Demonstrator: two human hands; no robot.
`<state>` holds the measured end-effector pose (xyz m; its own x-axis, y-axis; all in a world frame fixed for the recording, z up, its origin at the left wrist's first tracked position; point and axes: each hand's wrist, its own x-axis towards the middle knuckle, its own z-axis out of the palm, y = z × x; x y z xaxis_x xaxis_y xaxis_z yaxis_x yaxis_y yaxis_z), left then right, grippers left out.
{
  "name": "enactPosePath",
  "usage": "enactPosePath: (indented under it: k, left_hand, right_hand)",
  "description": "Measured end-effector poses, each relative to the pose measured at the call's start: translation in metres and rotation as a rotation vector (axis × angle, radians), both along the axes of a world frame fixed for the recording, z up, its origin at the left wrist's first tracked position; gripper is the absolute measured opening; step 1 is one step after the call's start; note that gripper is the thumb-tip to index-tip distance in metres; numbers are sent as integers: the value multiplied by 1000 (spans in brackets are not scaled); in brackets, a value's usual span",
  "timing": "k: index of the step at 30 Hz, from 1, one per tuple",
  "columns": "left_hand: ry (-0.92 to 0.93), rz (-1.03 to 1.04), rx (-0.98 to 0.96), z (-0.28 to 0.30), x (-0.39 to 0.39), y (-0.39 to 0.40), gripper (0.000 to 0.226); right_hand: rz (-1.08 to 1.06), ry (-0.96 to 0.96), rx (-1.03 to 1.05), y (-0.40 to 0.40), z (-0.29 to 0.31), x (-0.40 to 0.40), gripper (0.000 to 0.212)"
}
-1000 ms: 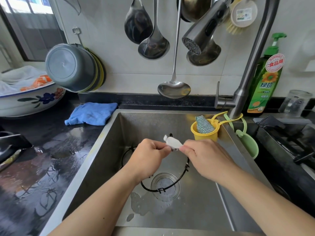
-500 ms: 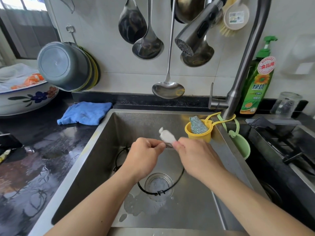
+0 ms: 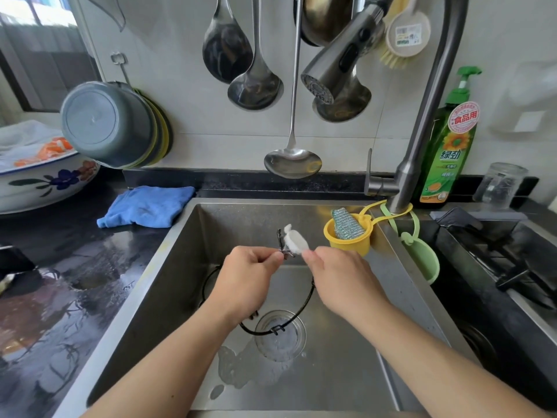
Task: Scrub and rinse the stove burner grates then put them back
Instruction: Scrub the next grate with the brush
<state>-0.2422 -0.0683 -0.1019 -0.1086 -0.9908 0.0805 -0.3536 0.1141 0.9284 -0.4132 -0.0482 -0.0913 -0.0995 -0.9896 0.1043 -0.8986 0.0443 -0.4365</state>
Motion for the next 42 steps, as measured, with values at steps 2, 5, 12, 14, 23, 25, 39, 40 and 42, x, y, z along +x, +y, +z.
enactPosePath:
  k: [2, 5, 12, 14, 23, 25, 39, 40, 42]
  left_hand:
    - [36, 37, -35, 3, 4, -2, 19]
    - [115, 82, -55, 8, 11, -5, 19]
    - [96, 90, -103, 8, 5, 0, 19]
    - [118, 89, -102, 11, 3, 1, 20]
    - [180, 49, -51, 13, -3, 5, 22]
    - [181, 50, -40, 9, -2, 3, 22]
    - [66, 19, -55, 3, -5, 6, 30]
    - [70, 19, -63, 4, -6, 7, 30]
    - [94, 11, -65, 5, -6, 6, 31]
  right_hand:
    - [-64, -16, 11, -9, 0, -12, 51]
    - [-130, -81, -27, -12, -1, -27, 51]
    - [36, -120, -68, 0, -1, 8, 47]
    - [26, -143, -74, -3, -2, 5, 48]
    - [39, -324, -53, 0, 0, 9, 51]
    - [-1, -351, -33, -3, -2, 7, 50]
    - [-142, -643, 144, -15, -21, -10, 46]
    - [-181, -653, 182, -18, -24, -14, 45]
    - [-218, -667, 182, -18, -26, -14, 45]
